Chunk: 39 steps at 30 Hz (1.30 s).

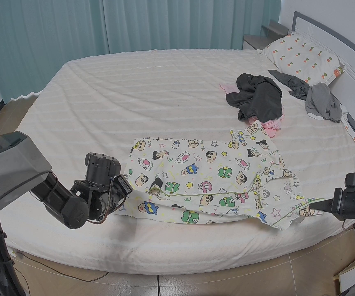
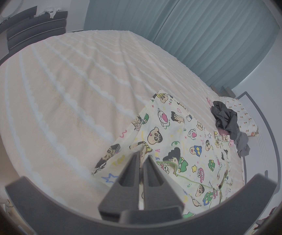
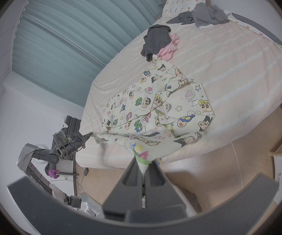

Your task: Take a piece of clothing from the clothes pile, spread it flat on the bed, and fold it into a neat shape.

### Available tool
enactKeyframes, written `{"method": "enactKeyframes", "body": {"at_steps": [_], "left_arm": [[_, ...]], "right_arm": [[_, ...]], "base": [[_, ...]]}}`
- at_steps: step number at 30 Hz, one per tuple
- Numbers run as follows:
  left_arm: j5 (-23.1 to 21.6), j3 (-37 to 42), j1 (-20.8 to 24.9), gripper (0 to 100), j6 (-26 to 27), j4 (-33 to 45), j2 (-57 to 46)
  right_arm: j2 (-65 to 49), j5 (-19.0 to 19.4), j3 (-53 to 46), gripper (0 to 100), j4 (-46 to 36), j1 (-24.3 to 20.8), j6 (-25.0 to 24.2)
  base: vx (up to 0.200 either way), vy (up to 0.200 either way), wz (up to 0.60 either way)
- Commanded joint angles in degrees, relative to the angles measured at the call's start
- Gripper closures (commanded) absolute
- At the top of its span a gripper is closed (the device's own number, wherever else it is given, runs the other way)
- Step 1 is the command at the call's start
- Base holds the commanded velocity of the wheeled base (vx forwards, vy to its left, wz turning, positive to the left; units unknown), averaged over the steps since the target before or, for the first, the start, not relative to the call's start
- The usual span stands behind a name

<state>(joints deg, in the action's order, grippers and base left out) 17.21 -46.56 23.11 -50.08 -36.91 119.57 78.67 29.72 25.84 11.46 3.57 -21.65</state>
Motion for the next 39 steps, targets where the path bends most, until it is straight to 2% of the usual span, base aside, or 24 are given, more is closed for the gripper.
{"method": "enactKeyframes", "body": {"at_steps": [1, 24, 32, 33, 38, 39], "left_arm": [[0.0, -3.5, -1.1, 100, -0.1, 0.7, 3.7], [0.0, -15.1, -2.3, 100, -1.0, 3.7, 10.9], [0.0, -16.9, -2.4, 100, -1.2, 3.8, 12.1], [0.0, -17.5, -2.5, 100, -1.9, 3.8, 12.2], [0.0, -18.4, -2.6, 100, -3.5, 3.7, 12.1], [0.0, -18.7, -2.6, 0, -4.1, 3.7, 12.0]], "right_arm": [[6.9, -0.1, 4.0, 100, 0.1, -0.1, 0.1], [25.4, -0.2, 23.2, 100, 0.4, -0.9, 0.6], [30.3, -0.3, 25.4, 100, 6.6, -2.1, 0.3], [32.1, -0.8, 25.9, 100, 9.5, -2.2, 0.2], [33.7, -1.5, 27.4, 100, 11.0, -2.3, 0.1], [33.7, -1.5, 27.8, 100, 11.0, -2.3, 0.1]], "base": [[0.000, 0.000, 0.00], [0.000, 0.000, 0.00], [0.000, 0.000, 0.00], [0.000, 0.000, 0.00], [0.000, 0.000, 0.00], [0.000, 0.000, 0.00]]}}
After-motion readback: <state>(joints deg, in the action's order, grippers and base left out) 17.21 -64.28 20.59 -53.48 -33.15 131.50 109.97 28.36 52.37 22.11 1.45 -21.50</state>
